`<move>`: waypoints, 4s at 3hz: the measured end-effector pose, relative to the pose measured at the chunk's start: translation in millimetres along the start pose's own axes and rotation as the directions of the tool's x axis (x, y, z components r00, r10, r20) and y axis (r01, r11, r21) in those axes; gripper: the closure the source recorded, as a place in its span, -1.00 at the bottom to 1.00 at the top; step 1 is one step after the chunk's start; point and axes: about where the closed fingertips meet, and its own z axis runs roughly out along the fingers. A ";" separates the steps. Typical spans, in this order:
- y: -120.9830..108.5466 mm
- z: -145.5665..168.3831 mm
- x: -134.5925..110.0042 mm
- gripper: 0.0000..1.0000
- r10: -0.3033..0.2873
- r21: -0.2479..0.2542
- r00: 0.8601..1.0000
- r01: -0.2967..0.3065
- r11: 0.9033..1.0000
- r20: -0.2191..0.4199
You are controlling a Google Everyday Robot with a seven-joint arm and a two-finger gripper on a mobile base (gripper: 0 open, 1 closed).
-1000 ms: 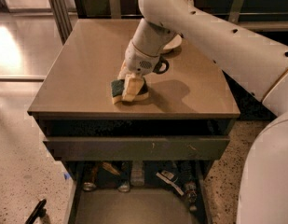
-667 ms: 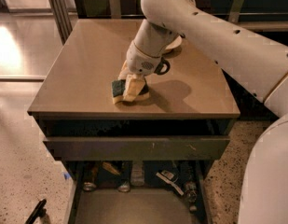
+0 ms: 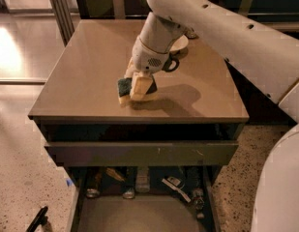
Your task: Place sponge into middle drawer
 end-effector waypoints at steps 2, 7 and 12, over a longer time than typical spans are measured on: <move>35.3 -80.4 -9.2 1.00 -0.008 0.111 0.999 0.014 0.994 -0.051; 118.3 -80.2 40.7 1.00 0.108 0.089 0.993 -0.105 0.991 -0.037; 210.0 4.8 83.8 1.00 0.134 -0.048 0.991 -0.134 0.990 -0.009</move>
Offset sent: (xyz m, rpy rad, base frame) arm -0.0381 -0.0333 0.0921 -0.0392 -0.1364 -0.0341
